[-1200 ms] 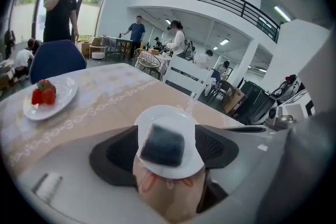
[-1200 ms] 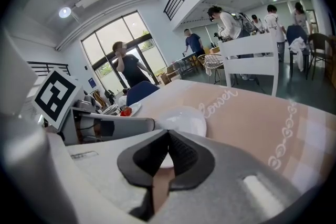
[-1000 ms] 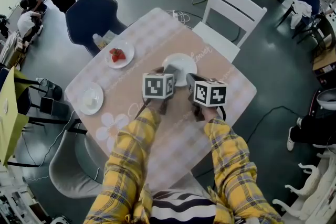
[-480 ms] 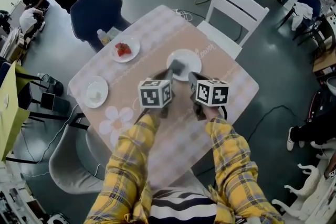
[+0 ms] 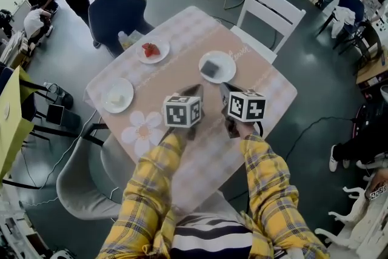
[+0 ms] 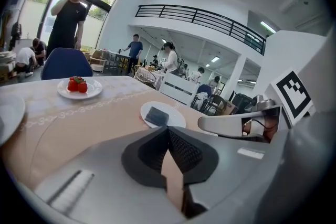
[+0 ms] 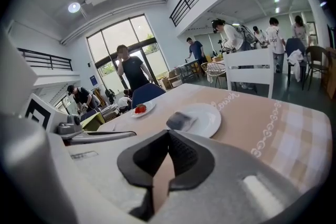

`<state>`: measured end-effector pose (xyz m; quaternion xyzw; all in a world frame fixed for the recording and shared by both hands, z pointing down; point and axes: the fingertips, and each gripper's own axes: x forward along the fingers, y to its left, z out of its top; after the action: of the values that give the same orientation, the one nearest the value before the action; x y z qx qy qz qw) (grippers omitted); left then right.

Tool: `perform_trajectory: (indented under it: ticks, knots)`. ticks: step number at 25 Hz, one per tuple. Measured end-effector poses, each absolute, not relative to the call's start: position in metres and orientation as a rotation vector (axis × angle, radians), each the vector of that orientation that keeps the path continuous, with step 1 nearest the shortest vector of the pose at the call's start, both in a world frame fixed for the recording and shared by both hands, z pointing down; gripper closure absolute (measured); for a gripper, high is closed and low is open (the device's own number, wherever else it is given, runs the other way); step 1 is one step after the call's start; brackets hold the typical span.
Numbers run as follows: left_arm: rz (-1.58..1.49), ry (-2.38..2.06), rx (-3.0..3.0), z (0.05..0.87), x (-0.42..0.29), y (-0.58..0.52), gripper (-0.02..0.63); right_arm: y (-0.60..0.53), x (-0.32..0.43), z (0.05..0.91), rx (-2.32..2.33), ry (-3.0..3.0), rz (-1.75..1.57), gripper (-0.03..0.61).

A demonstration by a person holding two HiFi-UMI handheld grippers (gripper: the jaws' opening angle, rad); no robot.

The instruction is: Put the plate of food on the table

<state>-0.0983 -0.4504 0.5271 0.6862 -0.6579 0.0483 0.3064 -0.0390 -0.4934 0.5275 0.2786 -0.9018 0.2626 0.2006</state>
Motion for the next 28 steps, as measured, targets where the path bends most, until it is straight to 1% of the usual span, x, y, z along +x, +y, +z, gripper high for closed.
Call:
perform_trajectory:
  ticks: [6, 14, 28]
  knots:
    - [0.096, -1.716, 1.856, 0.509, -0.095, -0.407, 0.612, -0.46, -0.033, 0.502, 0.85, -2.565, 0.703, 0.581]
    - [0.102, -1.668, 1.926, 0.499, -0.087, -0.347, 0.612, -0.402, -0.024, 0.49, 0.929, -2.578, 0.68, 0.581]
    - [0.073, -1.595, 2.078, 0.472, -0.05, -0.265, 0.612, -0.314, 0.009, 0.462, 1.044, -2.607, 0.593, 0.581]
